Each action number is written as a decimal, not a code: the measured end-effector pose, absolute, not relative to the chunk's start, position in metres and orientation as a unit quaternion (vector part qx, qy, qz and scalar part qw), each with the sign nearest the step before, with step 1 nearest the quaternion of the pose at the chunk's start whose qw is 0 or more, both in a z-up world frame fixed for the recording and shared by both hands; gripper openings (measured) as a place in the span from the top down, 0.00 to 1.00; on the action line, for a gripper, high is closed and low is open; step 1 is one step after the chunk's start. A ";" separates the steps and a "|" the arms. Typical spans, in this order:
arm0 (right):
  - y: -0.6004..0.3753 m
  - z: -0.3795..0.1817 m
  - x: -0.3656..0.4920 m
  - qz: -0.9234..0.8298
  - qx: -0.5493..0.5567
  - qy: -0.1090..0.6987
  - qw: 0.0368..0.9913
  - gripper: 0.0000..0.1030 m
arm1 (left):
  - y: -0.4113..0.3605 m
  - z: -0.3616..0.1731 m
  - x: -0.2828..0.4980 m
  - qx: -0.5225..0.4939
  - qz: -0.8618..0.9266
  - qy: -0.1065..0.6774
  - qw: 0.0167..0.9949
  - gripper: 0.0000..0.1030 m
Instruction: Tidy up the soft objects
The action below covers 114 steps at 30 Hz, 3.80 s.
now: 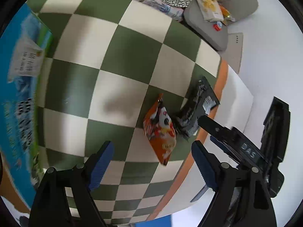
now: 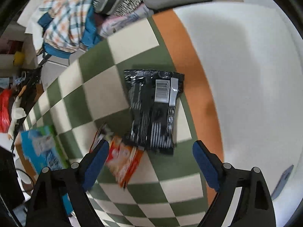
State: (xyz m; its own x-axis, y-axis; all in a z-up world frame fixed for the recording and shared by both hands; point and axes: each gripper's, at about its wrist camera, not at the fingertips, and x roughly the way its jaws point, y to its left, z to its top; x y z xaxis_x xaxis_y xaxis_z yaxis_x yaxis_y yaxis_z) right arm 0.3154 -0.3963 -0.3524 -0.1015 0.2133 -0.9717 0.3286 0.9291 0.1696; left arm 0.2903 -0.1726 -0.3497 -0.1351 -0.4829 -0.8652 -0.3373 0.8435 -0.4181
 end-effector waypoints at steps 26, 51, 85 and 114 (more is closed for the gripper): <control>-0.410 -0.417 0.325 -0.080 0.096 0.782 0.610 0.41 | -0.226 -0.406 0.308 -0.201 -0.070 0.792 0.573 0.61; -0.271 -0.243 0.203 0.052 0.120 0.680 0.721 0.53 | -0.087 -0.221 0.197 -0.096 -0.132 0.649 0.743 0.63; -0.026 -0.279 0.179 0.107 0.081 0.714 0.687 0.46 | 0.091 -0.288 0.204 -0.167 -0.056 0.724 0.667 0.59; -0.037 -0.248 0.152 0.049 0.012 0.668 0.742 0.00 | 0.118 -0.231 0.151 -0.059 0.039 0.620 0.782 0.00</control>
State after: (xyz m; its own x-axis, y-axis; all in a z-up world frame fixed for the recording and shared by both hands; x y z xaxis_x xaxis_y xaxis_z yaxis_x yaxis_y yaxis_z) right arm 0.1522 -0.0369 -0.2483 0.1021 0.0886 -0.9908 -0.0560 0.9950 0.0832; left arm 0.1507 0.1176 -0.2310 0.2293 -0.0124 -0.9733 -0.1350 0.9899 -0.0444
